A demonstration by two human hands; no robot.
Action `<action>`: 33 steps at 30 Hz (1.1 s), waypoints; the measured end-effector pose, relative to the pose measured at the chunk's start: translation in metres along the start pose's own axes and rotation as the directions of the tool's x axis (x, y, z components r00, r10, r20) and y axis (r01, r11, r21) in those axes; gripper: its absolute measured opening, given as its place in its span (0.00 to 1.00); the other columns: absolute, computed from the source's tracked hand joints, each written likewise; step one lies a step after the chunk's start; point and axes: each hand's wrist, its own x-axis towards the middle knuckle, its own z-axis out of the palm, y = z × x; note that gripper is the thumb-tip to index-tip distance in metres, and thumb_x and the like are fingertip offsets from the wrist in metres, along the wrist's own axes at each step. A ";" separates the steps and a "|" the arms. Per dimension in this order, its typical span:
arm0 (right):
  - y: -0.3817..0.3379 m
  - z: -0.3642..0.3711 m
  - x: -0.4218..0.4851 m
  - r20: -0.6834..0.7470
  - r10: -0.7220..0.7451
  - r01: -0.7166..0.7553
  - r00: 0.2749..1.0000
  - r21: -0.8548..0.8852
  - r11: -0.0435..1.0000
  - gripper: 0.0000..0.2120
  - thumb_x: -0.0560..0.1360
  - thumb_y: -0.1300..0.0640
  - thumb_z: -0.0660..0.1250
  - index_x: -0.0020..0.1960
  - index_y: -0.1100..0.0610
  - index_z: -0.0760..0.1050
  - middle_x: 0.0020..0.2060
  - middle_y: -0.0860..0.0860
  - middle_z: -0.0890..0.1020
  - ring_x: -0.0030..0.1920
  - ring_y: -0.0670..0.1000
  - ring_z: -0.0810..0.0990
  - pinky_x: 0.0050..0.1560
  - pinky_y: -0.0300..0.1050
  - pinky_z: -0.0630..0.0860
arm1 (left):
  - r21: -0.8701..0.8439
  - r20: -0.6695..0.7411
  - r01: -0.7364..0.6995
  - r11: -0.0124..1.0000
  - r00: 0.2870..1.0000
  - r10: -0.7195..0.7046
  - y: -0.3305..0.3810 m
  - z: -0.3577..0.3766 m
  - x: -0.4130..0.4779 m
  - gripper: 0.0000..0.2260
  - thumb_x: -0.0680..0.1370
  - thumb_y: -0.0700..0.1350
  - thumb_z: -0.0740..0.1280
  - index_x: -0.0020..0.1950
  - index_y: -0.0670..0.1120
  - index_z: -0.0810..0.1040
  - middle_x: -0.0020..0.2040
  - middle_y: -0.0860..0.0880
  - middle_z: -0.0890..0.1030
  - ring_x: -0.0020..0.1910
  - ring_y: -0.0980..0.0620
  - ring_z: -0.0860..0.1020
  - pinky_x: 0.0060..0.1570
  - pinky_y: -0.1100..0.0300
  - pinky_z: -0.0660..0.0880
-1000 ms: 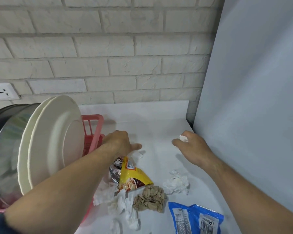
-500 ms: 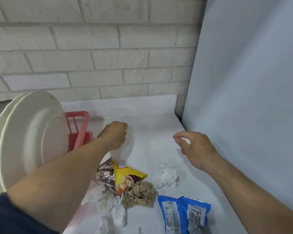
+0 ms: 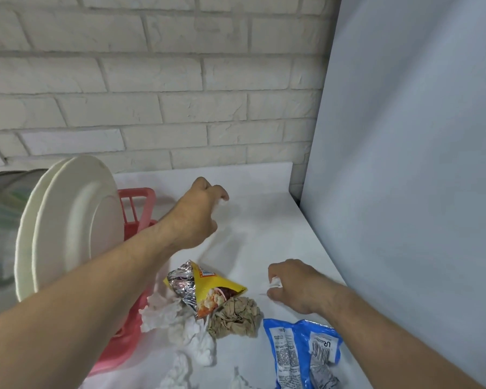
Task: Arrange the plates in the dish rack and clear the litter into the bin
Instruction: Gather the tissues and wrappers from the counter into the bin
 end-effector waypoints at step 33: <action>-0.174 0.070 -0.178 -0.510 0.323 0.134 0.797 0.671 0.729 0.09 0.74 0.56 0.72 0.39 0.51 0.73 0.36 0.54 0.79 0.24 0.53 0.75 0.21 0.38 0.69 | -0.263 0.060 -0.154 0.953 0.983 0.176 -0.012 -0.073 -0.250 0.17 0.73 0.35 0.64 0.55 0.53 0.66 0.47 0.53 0.71 0.43 0.53 0.74 0.35 0.59 0.72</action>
